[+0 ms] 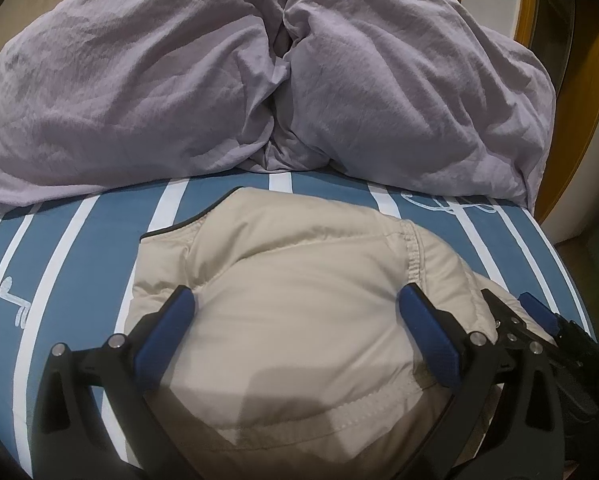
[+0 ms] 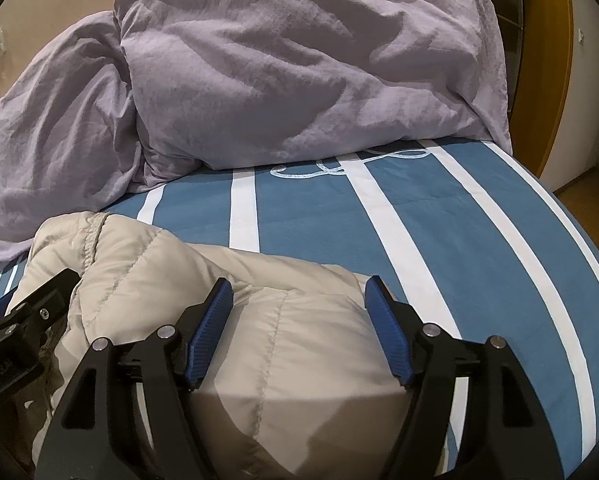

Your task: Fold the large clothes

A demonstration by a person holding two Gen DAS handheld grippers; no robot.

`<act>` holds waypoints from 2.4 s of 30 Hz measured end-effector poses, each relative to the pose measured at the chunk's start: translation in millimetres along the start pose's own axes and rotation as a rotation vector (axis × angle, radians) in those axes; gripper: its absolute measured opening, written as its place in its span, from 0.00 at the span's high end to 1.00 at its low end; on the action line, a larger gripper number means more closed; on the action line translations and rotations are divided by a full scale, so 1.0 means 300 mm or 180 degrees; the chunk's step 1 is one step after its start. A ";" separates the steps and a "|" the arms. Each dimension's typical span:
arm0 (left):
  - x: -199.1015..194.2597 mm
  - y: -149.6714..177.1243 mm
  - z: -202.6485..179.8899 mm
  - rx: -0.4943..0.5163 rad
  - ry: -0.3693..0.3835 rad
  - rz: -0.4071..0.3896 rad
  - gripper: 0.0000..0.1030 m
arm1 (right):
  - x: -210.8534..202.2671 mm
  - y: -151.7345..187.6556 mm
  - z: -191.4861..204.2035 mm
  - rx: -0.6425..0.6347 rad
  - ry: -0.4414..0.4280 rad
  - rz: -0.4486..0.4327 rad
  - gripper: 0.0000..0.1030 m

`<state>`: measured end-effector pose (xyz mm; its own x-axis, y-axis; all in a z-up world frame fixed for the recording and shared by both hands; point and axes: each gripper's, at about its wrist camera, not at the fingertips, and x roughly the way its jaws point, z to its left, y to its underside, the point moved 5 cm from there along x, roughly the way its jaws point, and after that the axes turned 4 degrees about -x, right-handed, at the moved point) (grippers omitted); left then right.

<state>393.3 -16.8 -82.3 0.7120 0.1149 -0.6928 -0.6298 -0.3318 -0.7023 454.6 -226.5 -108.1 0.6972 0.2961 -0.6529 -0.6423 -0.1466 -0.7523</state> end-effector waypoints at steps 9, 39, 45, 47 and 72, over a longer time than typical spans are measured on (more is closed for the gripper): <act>0.005 0.001 0.001 -0.0039 0.0046 -0.0006 0.02 | 0.007 0.008 -0.010 0.0033 0.0027 0.0013 0.27; 0.012 0.006 0.000 -0.0030 0.0032 -0.0011 0.02 | 0.019 0.016 -0.007 0.0026 0.0026 0.0021 0.26; 0.011 0.007 0.000 -0.0031 0.0035 -0.0014 0.02 | 0.021 0.018 -0.006 0.0034 0.0024 0.0019 0.26; 0.012 0.006 0.000 -0.0030 0.0033 -0.0014 0.02 | 0.022 0.019 -0.005 0.0034 0.0024 0.0019 0.26; -0.130 0.018 0.049 0.0096 0.0092 0.0177 0.02 | -0.036 -0.002 -0.030 -0.0040 -0.0043 0.0269 0.15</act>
<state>357.6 -9.3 -61.5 0.6841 0.0700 -0.7261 -0.6773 -0.3085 -0.6679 450.2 -238.1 -101.4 0.6362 0.2950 -0.7129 -0.6945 -0.1834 -0.6957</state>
